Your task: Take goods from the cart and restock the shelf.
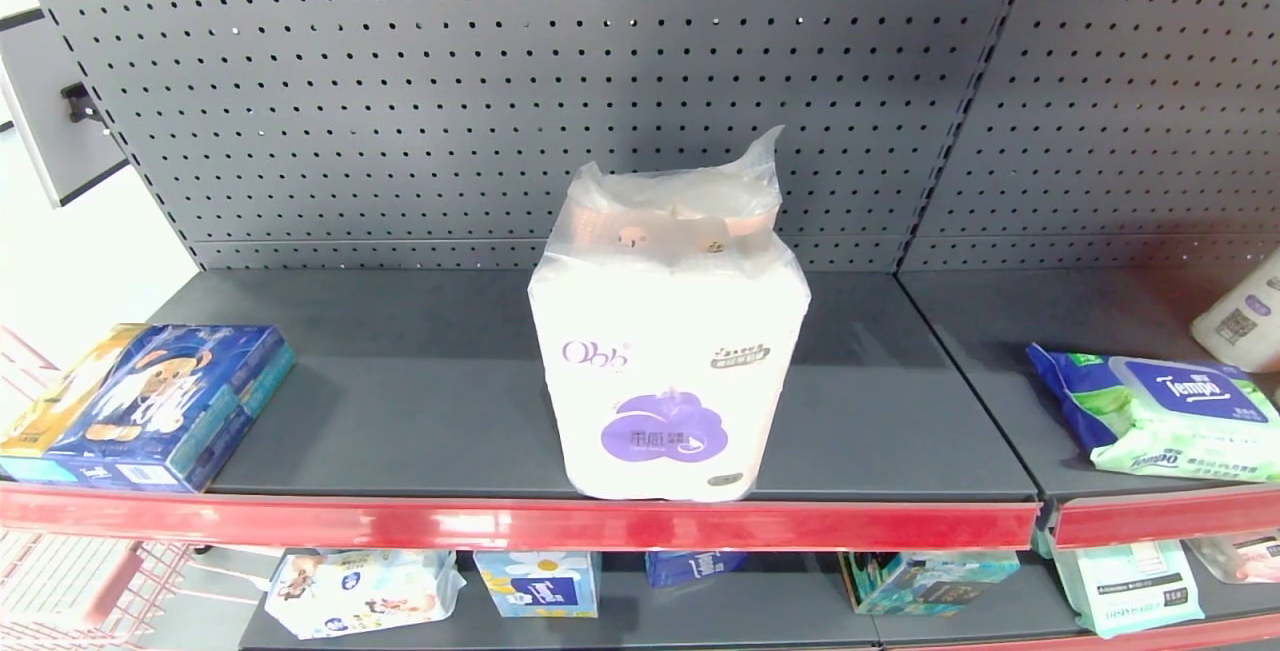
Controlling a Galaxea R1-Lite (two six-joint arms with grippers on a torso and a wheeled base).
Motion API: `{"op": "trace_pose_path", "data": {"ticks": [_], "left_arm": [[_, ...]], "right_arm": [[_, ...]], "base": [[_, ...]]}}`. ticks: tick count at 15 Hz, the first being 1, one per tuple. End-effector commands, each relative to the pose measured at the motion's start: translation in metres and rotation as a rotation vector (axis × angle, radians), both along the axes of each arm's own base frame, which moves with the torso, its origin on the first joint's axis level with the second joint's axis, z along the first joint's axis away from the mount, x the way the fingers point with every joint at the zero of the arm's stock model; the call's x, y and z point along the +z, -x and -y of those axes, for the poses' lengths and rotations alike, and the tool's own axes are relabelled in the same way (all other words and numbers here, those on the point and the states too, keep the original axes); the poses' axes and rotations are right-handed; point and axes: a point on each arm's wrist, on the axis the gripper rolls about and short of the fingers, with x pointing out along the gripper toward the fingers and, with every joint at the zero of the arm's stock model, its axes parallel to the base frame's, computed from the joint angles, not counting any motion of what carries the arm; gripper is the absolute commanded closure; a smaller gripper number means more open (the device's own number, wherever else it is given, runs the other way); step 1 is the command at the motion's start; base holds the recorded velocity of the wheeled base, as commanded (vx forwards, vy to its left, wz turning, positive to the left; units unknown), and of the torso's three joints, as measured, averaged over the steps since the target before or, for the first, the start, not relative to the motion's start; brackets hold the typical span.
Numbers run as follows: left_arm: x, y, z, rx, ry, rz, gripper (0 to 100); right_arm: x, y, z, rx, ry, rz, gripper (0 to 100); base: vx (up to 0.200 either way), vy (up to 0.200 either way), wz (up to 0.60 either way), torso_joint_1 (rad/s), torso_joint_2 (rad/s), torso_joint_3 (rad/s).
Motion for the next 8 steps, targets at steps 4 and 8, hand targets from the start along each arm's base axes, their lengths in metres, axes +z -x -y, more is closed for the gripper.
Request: {"op": "trace_pose_path", "data": {"ticks": [4, 8], "left_arm": [[0.0, 0.0, 0.0, 0.002, 0.0, -0.001, 0], [0.0, 0.0, 0.0, 0.001, 0.0, -0.001, 0]], "right_arm": [[-0.002, 0.0055, 0.0016, -0.096, -0.024, 0.071, 0], [-0.0018, 0.0055, 0.0016, -0.096, -0.024, 0.072, 0]], "base": [[0.0, 0.0, 0.0, 0.0, 0.0, 0.0], [0.0, 0.0, 0.0, 0.0, 0.0, 0.0]]}}
